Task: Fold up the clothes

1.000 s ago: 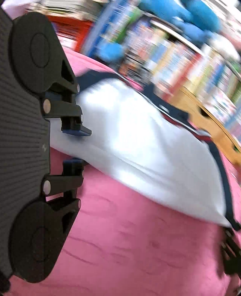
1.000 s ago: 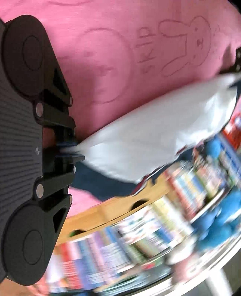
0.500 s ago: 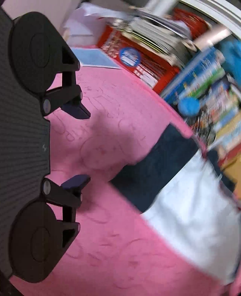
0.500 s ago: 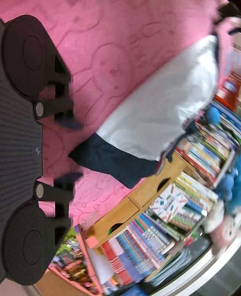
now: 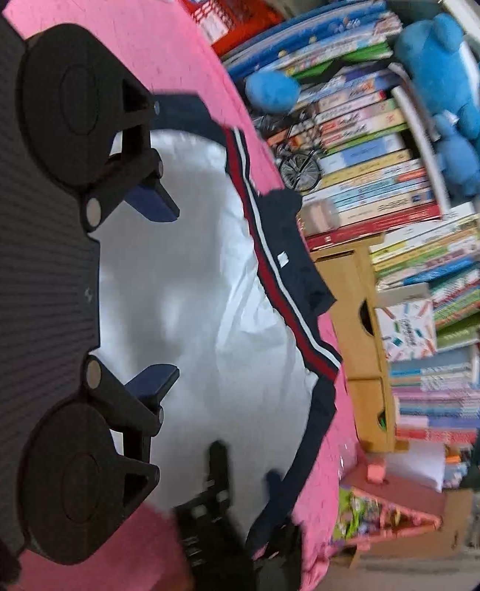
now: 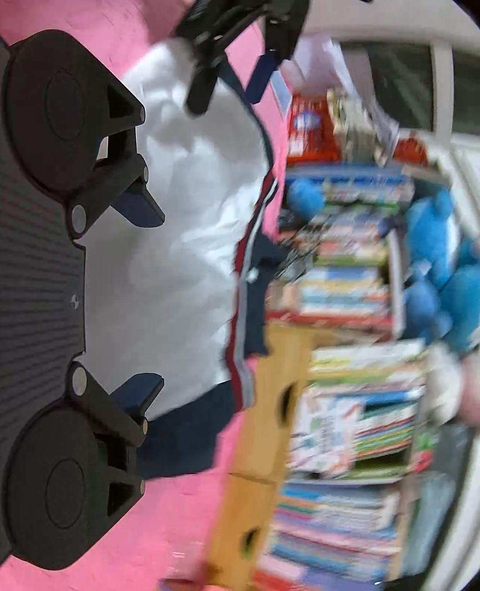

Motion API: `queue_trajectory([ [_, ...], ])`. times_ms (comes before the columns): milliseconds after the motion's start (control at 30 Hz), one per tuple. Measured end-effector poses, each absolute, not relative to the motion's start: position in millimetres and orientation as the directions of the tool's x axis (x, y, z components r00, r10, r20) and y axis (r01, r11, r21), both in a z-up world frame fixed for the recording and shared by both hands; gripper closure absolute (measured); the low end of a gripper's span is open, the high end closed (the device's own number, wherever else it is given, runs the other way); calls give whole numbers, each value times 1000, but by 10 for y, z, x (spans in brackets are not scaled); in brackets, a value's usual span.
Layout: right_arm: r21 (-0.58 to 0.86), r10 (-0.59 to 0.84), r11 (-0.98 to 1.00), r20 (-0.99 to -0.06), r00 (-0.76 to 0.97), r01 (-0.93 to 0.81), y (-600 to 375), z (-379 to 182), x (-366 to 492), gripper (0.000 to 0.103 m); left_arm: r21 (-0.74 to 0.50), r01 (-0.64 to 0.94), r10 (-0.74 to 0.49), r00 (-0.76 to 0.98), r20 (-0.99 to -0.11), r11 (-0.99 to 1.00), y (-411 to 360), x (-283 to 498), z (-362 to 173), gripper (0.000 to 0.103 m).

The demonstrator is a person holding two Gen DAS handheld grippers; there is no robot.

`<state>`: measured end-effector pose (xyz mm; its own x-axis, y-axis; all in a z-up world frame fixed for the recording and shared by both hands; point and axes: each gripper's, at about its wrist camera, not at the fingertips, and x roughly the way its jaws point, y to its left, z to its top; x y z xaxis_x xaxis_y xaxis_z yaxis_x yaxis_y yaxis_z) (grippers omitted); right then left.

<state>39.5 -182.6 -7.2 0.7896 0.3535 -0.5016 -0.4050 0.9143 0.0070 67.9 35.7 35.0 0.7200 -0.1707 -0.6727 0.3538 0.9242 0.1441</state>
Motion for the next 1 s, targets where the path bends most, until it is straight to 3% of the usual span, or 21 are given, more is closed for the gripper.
queue_trajectory([
  [133,80,293,950,-569,768,-303,-1958,-174,540,16,177,232,-47,722,-690,956,416,1056,141,18],
  [300,97,277,956,-612,741,-277,-1960,-232,619,11,176,85,62,720,-691,981,681,1328,42,7],
  [400,26,237,958,-630,739,-286,-1830,-273,605,5,167,-3,121,705,-699,986,793,1425,128,14],
  [533,34,244,957,-633,734,-289,-1837,-317,602,2,71,128,-52,762,-645,989,661,1252,299,12],
  [567,23,236,958,-635,736,-287,-1825,-317,596,1,106,162,-55,760,-647,981,561,1240,292,9],
  [667,23,234,958,-637,734,-285,-1825,-325,610,0,264,125,99,712,-696,956,320,1377,16,5],
  [867,24,234,958,-639,733,-286,-1829,-338,629,0,195,55,94,730,-677,979,342,943,149,5],
  [1000,62,251,960,-624,740,-273,-1901,-313,562,0,187,94,41,792,-609,978,386,328,254,1],
])
